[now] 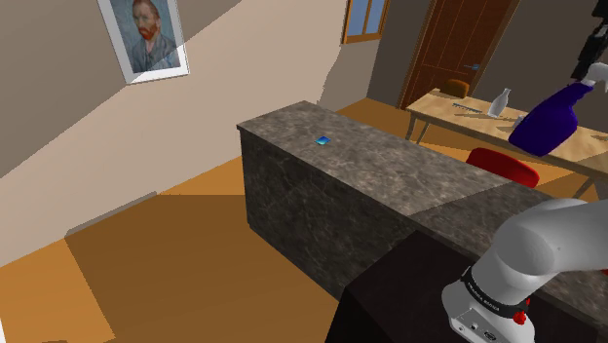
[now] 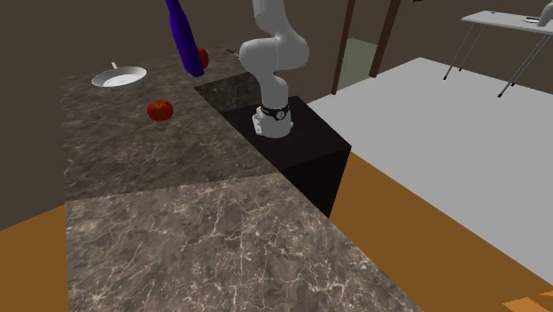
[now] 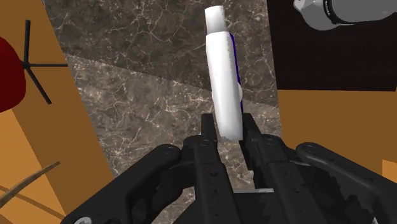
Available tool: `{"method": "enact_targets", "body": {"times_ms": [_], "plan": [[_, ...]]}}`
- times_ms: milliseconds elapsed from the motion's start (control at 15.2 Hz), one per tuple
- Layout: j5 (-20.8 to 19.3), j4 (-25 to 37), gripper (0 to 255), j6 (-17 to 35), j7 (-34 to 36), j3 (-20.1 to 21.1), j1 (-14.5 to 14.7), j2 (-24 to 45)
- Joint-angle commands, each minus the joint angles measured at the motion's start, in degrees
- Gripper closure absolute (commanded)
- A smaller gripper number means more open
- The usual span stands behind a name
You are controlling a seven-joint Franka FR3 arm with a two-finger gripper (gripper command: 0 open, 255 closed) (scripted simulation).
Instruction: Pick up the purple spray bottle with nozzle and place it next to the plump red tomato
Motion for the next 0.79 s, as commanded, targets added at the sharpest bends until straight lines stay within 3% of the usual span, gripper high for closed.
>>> {"method": "enact_targets", "body": {"times_ms": [0, 726], "plan": [[-1.66, -1.32, 255, -0.76, -1.87, -0.64, -0.89, -2.68], [-11.67, -0.01, 255, -4.98, -15.54, -7.39, -4.24, -11.10]]}}
